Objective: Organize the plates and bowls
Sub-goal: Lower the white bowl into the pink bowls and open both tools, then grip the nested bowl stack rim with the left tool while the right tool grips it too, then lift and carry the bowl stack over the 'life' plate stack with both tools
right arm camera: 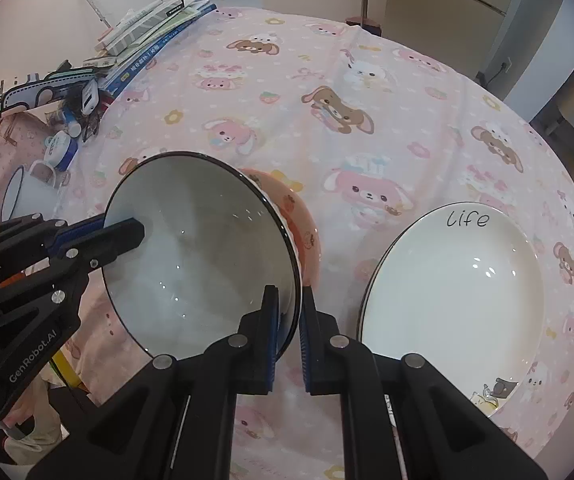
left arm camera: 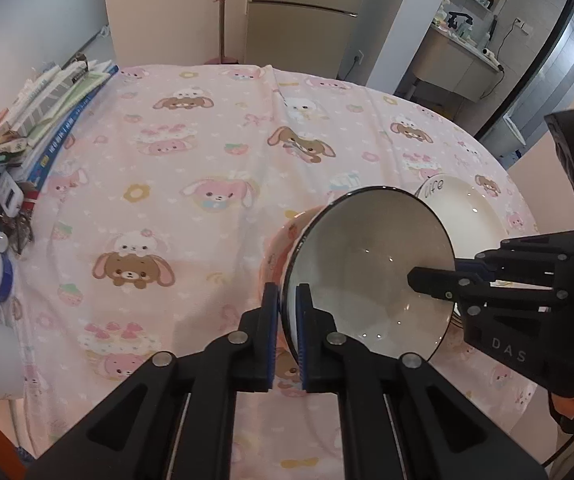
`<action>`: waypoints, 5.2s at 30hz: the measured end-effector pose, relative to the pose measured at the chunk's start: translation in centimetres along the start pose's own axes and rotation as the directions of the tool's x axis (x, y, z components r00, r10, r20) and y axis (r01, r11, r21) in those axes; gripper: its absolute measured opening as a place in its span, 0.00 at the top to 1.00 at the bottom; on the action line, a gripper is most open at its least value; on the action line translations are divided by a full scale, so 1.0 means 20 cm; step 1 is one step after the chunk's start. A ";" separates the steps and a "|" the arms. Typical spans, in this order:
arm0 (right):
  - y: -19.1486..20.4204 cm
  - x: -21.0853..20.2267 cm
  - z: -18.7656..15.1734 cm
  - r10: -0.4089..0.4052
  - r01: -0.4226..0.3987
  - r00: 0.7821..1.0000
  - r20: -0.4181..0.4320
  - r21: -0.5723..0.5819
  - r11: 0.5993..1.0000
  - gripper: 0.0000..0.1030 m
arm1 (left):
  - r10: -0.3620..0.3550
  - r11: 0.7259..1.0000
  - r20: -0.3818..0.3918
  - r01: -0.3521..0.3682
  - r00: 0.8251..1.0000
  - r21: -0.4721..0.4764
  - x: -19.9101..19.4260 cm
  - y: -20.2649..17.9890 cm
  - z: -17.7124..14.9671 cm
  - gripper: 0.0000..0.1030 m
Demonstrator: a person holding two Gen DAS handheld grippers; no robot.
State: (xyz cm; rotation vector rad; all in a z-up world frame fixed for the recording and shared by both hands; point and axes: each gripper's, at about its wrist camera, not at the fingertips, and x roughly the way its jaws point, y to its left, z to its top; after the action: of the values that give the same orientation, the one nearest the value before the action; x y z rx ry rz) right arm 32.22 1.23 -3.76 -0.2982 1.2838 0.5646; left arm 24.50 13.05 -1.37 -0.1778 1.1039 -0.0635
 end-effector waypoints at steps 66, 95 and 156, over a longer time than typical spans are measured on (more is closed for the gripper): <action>-0.18 -0.35 -0.06 0.109 -0.125 0.969 0.222 0.057 0.991 0.25 | 0.039 0.999 0.183 -0.032 0.982 -0.041 -0.27 0.06 -0.01 0.10; -0.21 0.15 -0.10 0.196 -0.299 0.907 0.373 0.241 0.923 0.53 | -0.058 0.937 0.273 0.147 0.960 -0.317 0.16 0.20 -0.12 0.23; -0.17 0.11 -0.25 0.217 -0.289 0.915 0.339 0.178 0.940 0.73 | -0.264 0.886 0.194 0.317 0.945 -0.337 0.24 0.11 -0.20 0.58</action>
State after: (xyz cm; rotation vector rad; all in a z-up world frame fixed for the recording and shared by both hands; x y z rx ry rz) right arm 30.38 -3.74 -7.64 0.1502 1.0670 0.6523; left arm 22.98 14.08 -7.65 -0.6754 0.9295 -0.1126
